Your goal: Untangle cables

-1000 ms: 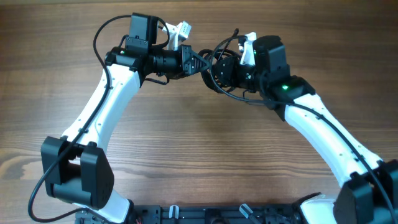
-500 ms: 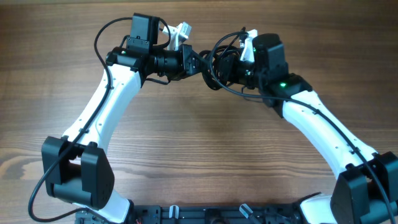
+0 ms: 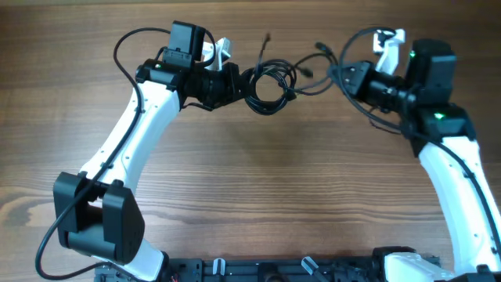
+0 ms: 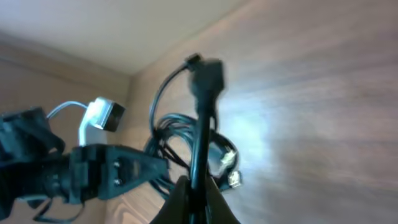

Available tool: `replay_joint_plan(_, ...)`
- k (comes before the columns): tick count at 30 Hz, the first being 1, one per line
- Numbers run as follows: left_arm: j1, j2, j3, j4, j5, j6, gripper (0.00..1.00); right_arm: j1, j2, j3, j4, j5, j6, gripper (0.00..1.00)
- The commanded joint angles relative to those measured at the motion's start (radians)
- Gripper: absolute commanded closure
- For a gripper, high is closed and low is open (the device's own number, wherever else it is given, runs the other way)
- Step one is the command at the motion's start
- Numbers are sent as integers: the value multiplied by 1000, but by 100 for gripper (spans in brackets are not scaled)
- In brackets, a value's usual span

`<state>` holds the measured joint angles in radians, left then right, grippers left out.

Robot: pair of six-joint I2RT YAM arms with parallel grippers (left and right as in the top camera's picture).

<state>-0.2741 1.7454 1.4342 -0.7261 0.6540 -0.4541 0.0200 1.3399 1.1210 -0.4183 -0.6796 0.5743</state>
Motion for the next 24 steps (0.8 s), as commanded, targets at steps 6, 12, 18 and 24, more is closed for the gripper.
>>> replay_joint_plan(6,15,3,6,-66,-237,12,96,-77,-22,17,-230,438,-104,96)
replay_joint_plan(12,14,4,6,-74,-221,59,96,-76,-15,16,-316,428,-289,96)
replay_joint_plan(18,14,3,6,-64,-65,159,96,-76,26,16,-344,315,-361,96)
replay_joint_plan(24,14,3,6,-64,-41,190,96,-76,80,16,-342,247,-393,95)
